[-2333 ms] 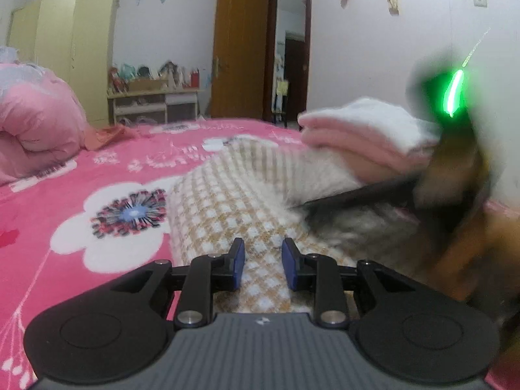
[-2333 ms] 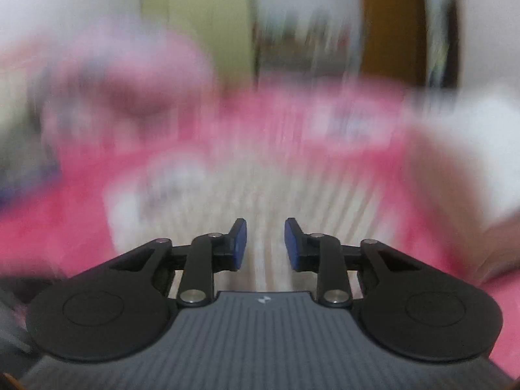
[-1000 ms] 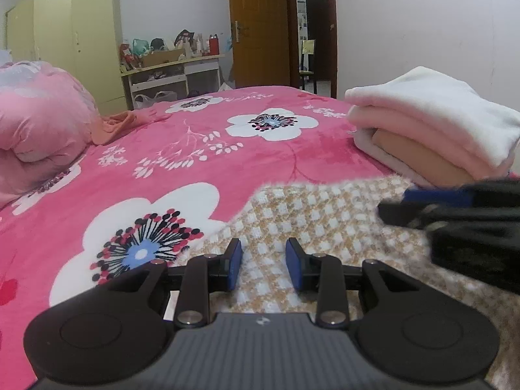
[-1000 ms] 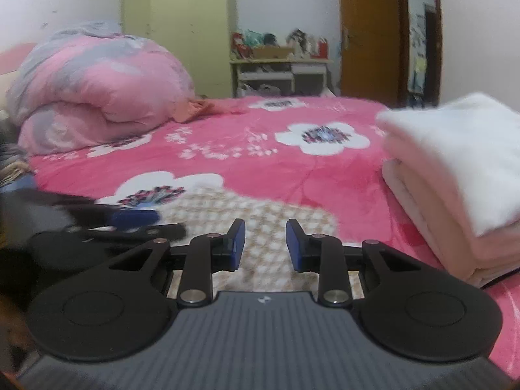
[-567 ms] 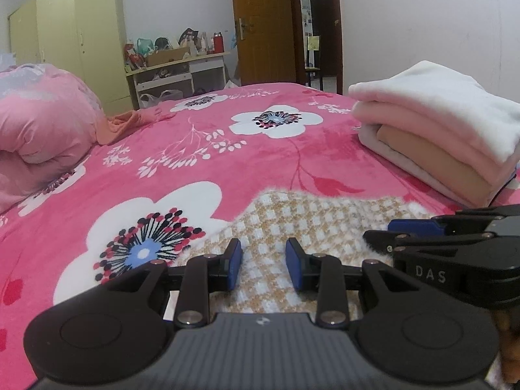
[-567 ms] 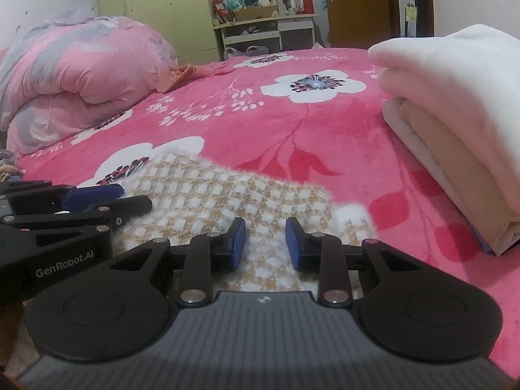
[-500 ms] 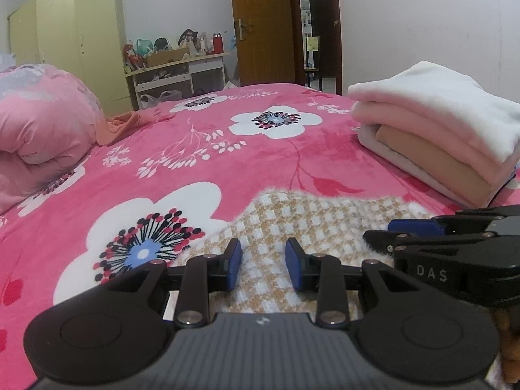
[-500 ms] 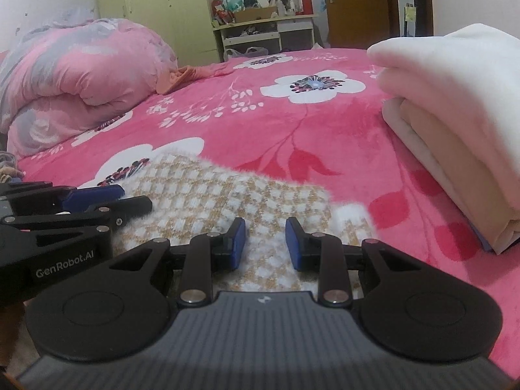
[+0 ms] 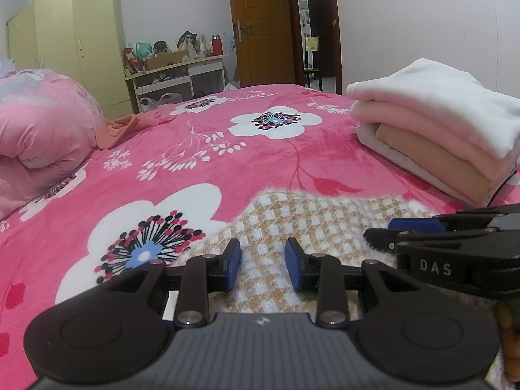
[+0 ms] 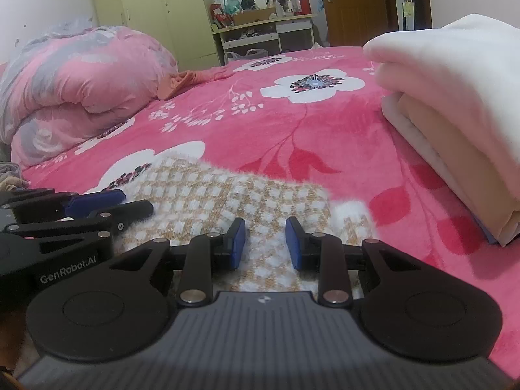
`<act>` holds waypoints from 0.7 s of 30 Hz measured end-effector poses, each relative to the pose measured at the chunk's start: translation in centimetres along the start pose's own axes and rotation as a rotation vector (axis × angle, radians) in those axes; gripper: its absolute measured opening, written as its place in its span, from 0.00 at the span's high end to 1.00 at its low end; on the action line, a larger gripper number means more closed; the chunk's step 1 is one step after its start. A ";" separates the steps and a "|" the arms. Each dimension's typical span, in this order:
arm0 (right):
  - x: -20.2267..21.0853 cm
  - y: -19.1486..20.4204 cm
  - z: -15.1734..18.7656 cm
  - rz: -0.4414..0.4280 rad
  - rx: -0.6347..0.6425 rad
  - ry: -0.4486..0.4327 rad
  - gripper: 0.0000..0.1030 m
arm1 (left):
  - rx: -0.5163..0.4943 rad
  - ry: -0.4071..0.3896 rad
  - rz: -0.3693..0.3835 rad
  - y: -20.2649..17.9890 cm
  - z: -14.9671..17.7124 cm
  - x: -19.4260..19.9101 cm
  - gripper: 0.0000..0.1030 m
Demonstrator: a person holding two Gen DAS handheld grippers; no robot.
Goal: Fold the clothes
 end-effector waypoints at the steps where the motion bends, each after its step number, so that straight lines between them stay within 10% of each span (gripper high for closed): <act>1: 0.0 0.0 0.0 -0.001 -0.001 0.000 0.74 | -0.001 0.000 0.000 0.0 0.0 0.0 0.69; 21: 0.1 -0.3 0.1 -0.026 -0.031 -0.006 0.74 | -0.018 0.000 -0.017 -0.2 0.0 0.1 0.69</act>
Point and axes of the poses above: each gripper's, at about its wrist camera, not at the fingertips, and x roughly against the way its jaws point, y to its left, z to its underside, the point moved 6 cm from there along -x, roughly the way its jaws point, and after that the axes turned 11 degrees about y, right-handed, at the moved point
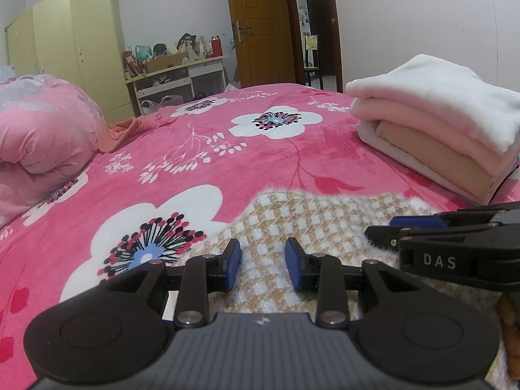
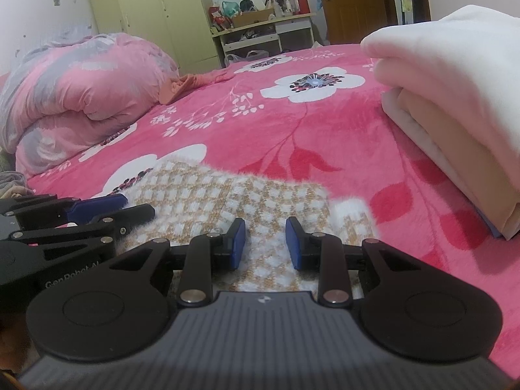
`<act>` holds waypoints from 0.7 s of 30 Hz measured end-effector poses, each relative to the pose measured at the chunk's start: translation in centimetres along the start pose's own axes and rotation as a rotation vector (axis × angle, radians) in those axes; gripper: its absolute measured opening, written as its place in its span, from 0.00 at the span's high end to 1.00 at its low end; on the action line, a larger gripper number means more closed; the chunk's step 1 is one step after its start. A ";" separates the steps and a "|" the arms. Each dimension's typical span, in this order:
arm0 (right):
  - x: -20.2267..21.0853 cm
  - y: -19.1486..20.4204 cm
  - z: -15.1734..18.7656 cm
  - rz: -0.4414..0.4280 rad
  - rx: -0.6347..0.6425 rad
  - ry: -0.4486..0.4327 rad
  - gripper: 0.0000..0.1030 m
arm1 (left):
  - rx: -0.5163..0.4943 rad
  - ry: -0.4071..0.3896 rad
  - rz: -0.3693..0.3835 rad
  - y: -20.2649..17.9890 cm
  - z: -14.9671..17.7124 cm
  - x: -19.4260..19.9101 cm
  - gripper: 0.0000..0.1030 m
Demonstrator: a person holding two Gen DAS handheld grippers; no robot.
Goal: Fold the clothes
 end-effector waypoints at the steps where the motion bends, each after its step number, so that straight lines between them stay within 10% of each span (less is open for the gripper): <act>1: 0.0 0.0 0.0 0.000 -0.001 0.000 0.74 | -0.001 0.000 -0.001 0.0 0.0 0.0 0.69; 21: 0.3 -0.4 0.1 -0.032 -0.034 -0.012 0.74 | -0.003 -0.019 -0.013 0.1 0.1 0.5 0.61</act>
Point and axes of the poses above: each gripper's, at about its wrist camera, not at the fingertips, and x roughly against the way its jaws point, y to its left, z to its underside, the point moved 6 cm from there along -x, roughly the way its jaws point, and after that the axes turned 11 degrees about y, right-handed, at the moved point
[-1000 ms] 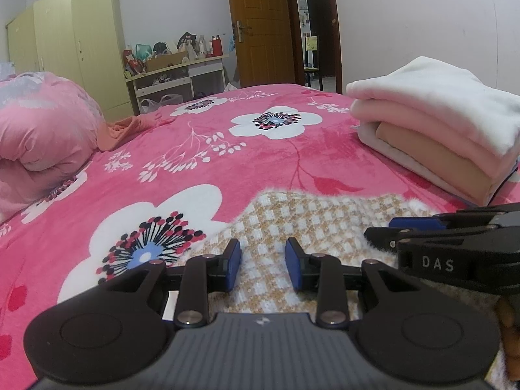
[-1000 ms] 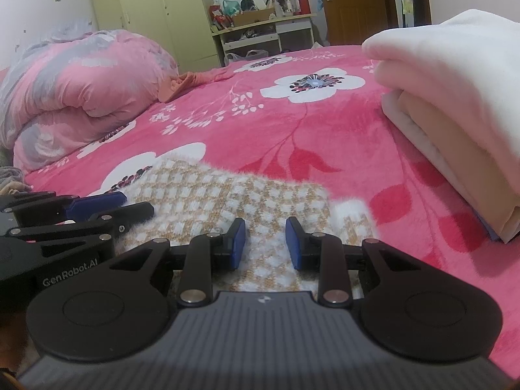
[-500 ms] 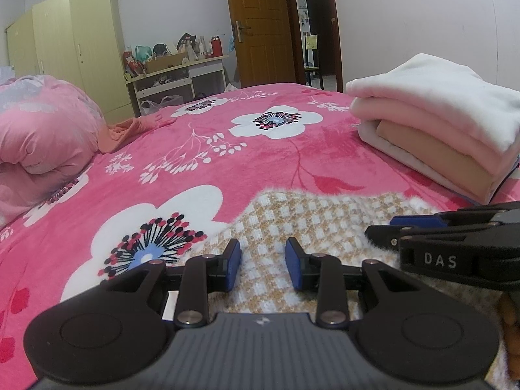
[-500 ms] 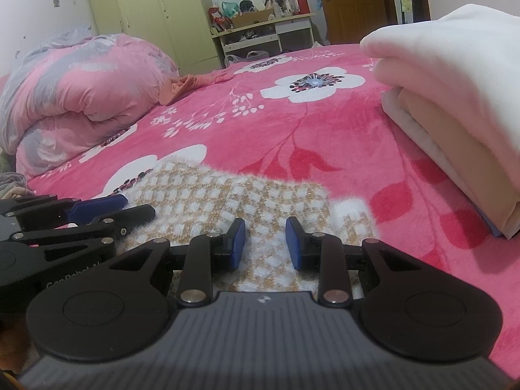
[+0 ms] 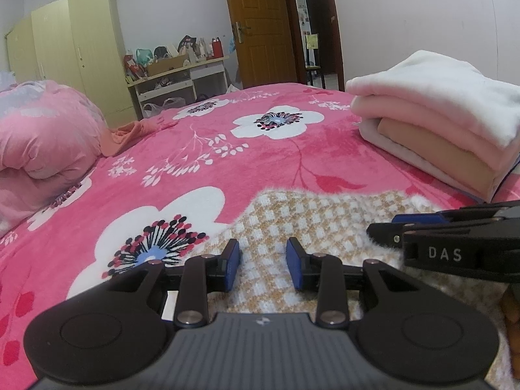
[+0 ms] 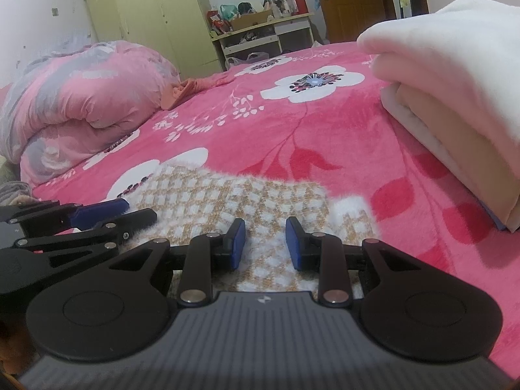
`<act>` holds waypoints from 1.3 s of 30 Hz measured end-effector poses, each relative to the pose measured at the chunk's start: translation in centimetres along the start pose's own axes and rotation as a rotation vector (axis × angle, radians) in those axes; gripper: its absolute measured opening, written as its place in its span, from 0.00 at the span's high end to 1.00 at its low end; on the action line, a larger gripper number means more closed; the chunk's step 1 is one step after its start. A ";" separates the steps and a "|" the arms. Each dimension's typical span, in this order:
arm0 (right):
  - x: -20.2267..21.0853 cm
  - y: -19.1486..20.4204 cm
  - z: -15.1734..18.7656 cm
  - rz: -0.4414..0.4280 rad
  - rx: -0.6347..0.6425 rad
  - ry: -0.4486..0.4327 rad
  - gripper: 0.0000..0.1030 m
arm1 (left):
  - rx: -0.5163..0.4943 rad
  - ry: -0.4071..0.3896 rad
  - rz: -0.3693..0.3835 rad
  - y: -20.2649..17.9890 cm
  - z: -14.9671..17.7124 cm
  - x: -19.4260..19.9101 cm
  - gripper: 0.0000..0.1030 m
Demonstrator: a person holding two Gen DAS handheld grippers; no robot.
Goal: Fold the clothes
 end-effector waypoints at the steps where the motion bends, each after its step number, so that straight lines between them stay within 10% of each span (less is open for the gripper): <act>1: 0.2 0.0 0.1 -0.003 -0.001 -0.004 0.74 | 0.020 -0.013 0.015 0.4 0.1 0.5 0.57; 5: 3.0 -0.3 0.8 -0.077 -0.032 -0.023 0.49 | 0.225 -0.017 0.222 5.0 2.0 3.7 0.10; 8: 7.5 -2.8 2.1 -0.172 -0.113 -0.066 0.07 | 0.355 0.007 0.373 8.8 4.7 4.8 0.06; 10: 9.8 -5.0 2.9 -0.201 -0.175 -0.076 0.01 | 0.406 0.097 0.485 10.2 6.6 3.9 0.03; 14: 9.1 -9.2 5.3 -0.381 -0.377 0.141 0.01 | 0.538 0.311 0.740 11.0 10.4 1.0 0.03; 22: 5.9 -7.8 6.4 -0.482 -0.320 0.398 0.00 | 0.436 0.293 0.901 8.3 9.8 -0.2 0.01; 29: 2.2 -5.1 5.0 -0.646 -0.285 0.458 0.00 | 0.426 0.264 0.931 6.0 8.9 -1.2 0.00; 34: 1.0 -3.2 3.7 -0.611 -0.254 0.437 0.01 | 0.468 0.265 0.898 5.6 8.4 -0.6 0.01; 39: 3.0 -2.9 3.1 -0.572 -0.261 0.376 0.30 | 0.467 0.246 0.866 4.7 7.2 1.4 0.02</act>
Point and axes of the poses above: each gripper's, at about its wrist camera, not at the fingertips, and x roughly against the way its jaws point, y to its left, z to its underside, the point moved 6 cm from there along -x, roughly the way its jaws point, and after that the axes turned 11 degrees about y, right-handed, at the moved point
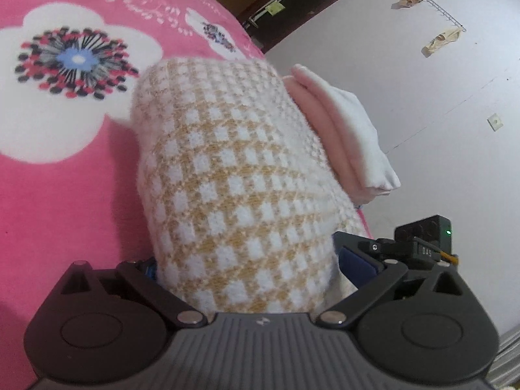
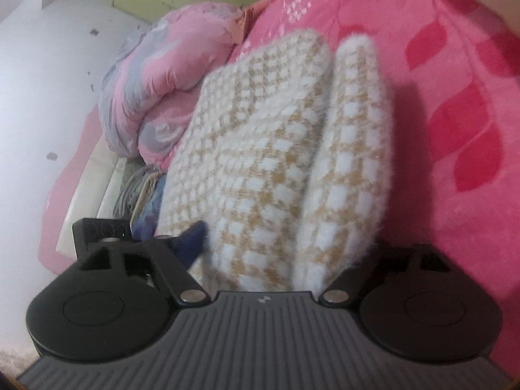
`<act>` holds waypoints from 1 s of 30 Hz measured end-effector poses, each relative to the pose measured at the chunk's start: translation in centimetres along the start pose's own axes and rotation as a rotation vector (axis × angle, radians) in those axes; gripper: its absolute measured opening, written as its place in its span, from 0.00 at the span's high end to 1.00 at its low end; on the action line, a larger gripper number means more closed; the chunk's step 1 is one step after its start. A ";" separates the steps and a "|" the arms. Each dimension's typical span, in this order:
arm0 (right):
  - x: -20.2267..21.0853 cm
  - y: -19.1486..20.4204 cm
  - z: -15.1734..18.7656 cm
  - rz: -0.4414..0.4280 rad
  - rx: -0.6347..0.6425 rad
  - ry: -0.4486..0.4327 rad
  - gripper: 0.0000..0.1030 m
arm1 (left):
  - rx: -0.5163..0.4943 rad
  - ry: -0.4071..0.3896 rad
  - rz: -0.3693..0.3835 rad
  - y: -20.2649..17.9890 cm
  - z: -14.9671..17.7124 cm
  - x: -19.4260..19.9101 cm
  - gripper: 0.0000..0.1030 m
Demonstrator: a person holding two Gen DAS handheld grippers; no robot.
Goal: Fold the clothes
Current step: 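Grasp the folded coat with both grippers and lift it off the bed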
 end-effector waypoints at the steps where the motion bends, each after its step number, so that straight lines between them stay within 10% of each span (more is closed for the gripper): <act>1: 0.4 0.5 0.0 0.005 0.006 -0.012 0.33 | -0.004 -0.003 0.002 -0.7 0.1 0.3 0.02; 12: 10.7 8.3 -1.7 0.062 0.196 -0.141 0.35 | -0.132 -0.066 0.106 -13.6 -3.5 2.8 0.02; 21: 24.8 10.5 -14.5 0.253 0.345 -0.246 0.31 | -0.234 -0.120 0.189 -24.2 -16.5 -5.6 0.02; 30: 29.5 2.6 -26.1 0.349 0.323 -0.250 0.29 | -0.176 -0.097 0.186 -24.2 -24.5 -15.8 0.02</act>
Point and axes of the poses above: each gripper's, at about its wrist camera, not at the fingertips, and x roughly against the way its jaws point, y to its left, z to its underside, the point moved 6 cm from there along -x, roughly the way its jaws point, and after that the axes turned 11 degrees about y, right-handed, at the moved point
